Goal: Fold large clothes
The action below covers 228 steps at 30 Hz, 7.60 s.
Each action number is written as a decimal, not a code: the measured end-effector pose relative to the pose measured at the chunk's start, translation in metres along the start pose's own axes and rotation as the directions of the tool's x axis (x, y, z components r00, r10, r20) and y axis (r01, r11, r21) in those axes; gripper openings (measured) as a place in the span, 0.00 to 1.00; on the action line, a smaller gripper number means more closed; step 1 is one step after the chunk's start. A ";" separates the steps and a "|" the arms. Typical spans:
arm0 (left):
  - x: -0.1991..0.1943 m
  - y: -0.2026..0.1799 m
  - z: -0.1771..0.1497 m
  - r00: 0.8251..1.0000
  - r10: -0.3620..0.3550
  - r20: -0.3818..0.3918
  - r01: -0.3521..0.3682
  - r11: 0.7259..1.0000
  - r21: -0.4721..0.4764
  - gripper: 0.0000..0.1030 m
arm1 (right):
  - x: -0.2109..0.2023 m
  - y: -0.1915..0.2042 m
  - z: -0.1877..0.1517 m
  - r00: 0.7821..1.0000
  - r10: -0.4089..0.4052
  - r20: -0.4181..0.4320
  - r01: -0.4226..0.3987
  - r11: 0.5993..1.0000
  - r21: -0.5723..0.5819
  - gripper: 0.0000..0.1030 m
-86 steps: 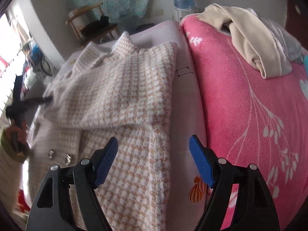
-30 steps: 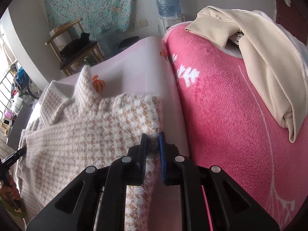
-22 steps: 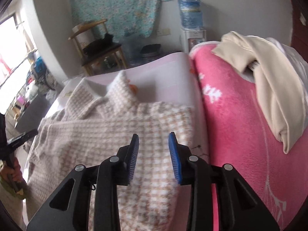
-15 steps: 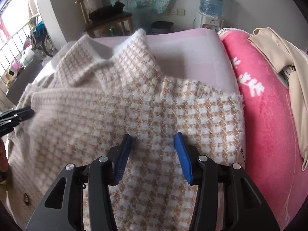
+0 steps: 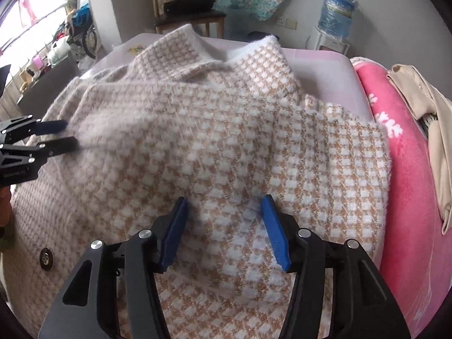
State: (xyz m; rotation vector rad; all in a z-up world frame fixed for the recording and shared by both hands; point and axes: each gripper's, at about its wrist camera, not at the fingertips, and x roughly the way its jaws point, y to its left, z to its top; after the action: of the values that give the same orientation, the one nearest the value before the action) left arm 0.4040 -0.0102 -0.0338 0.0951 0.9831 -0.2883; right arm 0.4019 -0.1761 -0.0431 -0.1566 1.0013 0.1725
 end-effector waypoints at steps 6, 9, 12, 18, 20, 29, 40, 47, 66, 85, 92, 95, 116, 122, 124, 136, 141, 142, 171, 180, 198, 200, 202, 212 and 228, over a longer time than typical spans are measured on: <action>-0.005 -0.002 -0.030 1.000 0.011 -0.013 -0.010 0.998 0.058 0.65 | -0.003 -0.020 -0.034 0.998 -0.070 -0.007 0.070 0.996 0.049 0.57; -0.013 -0.004 -0.035 0.999 0.032 -0.004 -0.031 0.998 0.057 0.66 | -0.009 -0.043 -0.043 1.000 0.019 -0.001 -0.019 0.983 0.182 0.57; -0.037 0.002 -0.043 1.000 -0.006 0.001 0.006 1.000 0.002 0.66 | -0.044 -0.032 -0.051 0.999 0.003 0.034 -0.009 0.985 0.170 0.57; -0.081 0.001 -0.111 1.000 -0.018 -0.003 0.018 1.000 -0.002 0.73 | -0.097 0.009 -0.108 0.993 0.112 0.027 -0.114 0.988 0.100 0.57; -0.087 -0.003 -0.137 1.000 0.010 -0.028 -0.009 1.000 0.019 0.73 | -0.103 0.021 -0.127 0.990 0.144 -0.002 -0.143 0.984 0.104 0.57; -0.146 0.020 -0.234 0.997 0.072 -0.034 -0.077 0.983 -0.170 0.73 | -0.143 0.048 -0.201 0.991 0.134 -0.016 -0.130 0.982 0.136 0.57; -0.193 0.022 -0.325 1.000 -0.003 0.025 0.012 0.943 -0.333 0.73 | -0.183 0.018 -0.285 0.994 0.109 -0.003 -0.103 0.947 0.303 0.78; -0.187 0.019 -0.351 0.995 -0.086 0.047 0.098 0.907 -0.409 0.49 | -0.194 -0.001 -0.330 0.996 0.093 0.004 -0.087 0.913 0.399 0.78; -0.177 0.011 -0.357 0.966 -0.234 0.114 0.259 0.832 -0.491 0.08 | -0.182 -0.007 -0.355 0.988 0.152 0.035 -0.149 0.862 0.485 0.12; -0.217 0.004 -0.364 0.996 -0.049 -0.076 0.028 0.965 -0.259 0.15 | -0.222 -0.010 -0.354 0.999 0.021 -0.045 -0.007 0.955 0.295 0.24; -0.265 -0.029 -0.350 0.993 -0.051 0.104 0.056 0.997 -0.051 0.25 | -0.269 0.040 -0.328 0.989 -0.048 0.140 0.047 0.999 0.010 0.53; -0.249 -0.066 -0.341 0.985 -0.140 0.103 0.136 0.990 0.046 0.30 | -0.245 0.078 -0.319 0.991 0.061 0.121 -0.047 0.992 -0.114 0.56; -0.181 -0.122 -0.340 0.998 -0.055 0.044 0.042 0.967 0.253 0.32 | -0.176 0.164 -0.321 0.999 0.039 0.023 -0.021 0.854 -0.519 0.56; -0.180 -0.116 -0.340 0.994 -0.086 0.066 0.067 0.967 0.245 0.32 | -0.173 0.182 -0.326 0.993 -0.021 0.114 0.086 0.796 -0.599 0.44; -0.182 -0.116 -0.340 0.992 -0.104 0.077 0.081 0.963 0.256 0.23 | -0.176 0.180 -0.324 0.996 0.009 0.091 0.046 0.807 -0.588 0.10; -0.192 -0.123 -0.332 0.985 -0.170 -0.035 0.171 0.913 0.371 0.09 | -0.192 0.157 -0.308 0.990 0.127 -0.058 -0.137 0.813 -0.566 0.07; -0.193 -0.097 -0.328 0.959 -0.264 -0.106 0.282 0.931 0.231 0.16 | -0.183 0.151 -0.309 0.979 0.160 -0.123 -0.200 0.844 -0.497 0.16; -0.201 -0.092 -0.327 0.956 -0.277 -0.093 0.291 0.931 0.220 0.23 | -0.190 0.147 -0.307 0.970 0.198 -0.138 -0.240 0.850 -0.469 0.27; -0.157 -0.016 -0.285 0.999 -0.033 0.000 0.032 0.991 -0.130 0.37 | -0.145 0.147 -0.203 0.930 0.343 0.130 -0.352 0.934 0.054 0.49; -0.155 -0.012 -0.283 0.999 -0.052 0.005 0.052 0.991 -0.126 0.37 | -0.119 0.169 -0.222 0.959 0.283 0.011 -0.283 0.959 -0.017 0.46; -0.140 -0.028 -0.263 0.997 0.066 -0.026 -0.067 0.996 -0.056 0.75 | -0.132 0.106 -0.207 0.993 0.082 0.079 -0.093 0.987 0.135 0.75; -0.139 -0.031 -0.264 0.997 0.076 -0.030 -0.077 0.996 -0.038 0.79 | -0.124 0.101 -0.213 0.996 0.073 0.052 -0.080 0.985 0.150 0.75; -0.137 -0.033 -0.265 0.995 0.088 -0.036 -0.089 0.996 -0.023 0.81 | -0.116 0.097 -0.218 0.997 0.069 0.025 -0.072 0.984 0.163 0.75; -0.131 -0.039 -0.265 0.991 0.121 -0.050 -0.122 0.992 -0.012 0.87 | -0.114 0.085 -0.232 0.995 0.099 0.018 -0.101 0.972 0.213 0.83; -0.129 -0.040 -0.266 0.991 0.125 -0.047 -0.126 0.992 -0.019 0.89 | -0.114 0.077 -0.237 0.983 0.166 0.081 -0.182 0.945 0.273 0.94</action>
State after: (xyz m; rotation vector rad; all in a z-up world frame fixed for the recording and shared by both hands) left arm 0.1113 0.0325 -0.0716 0.1431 1.0210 -0.1608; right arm 0.1305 -0.1589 -0.0765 0.1953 0.9721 0.1935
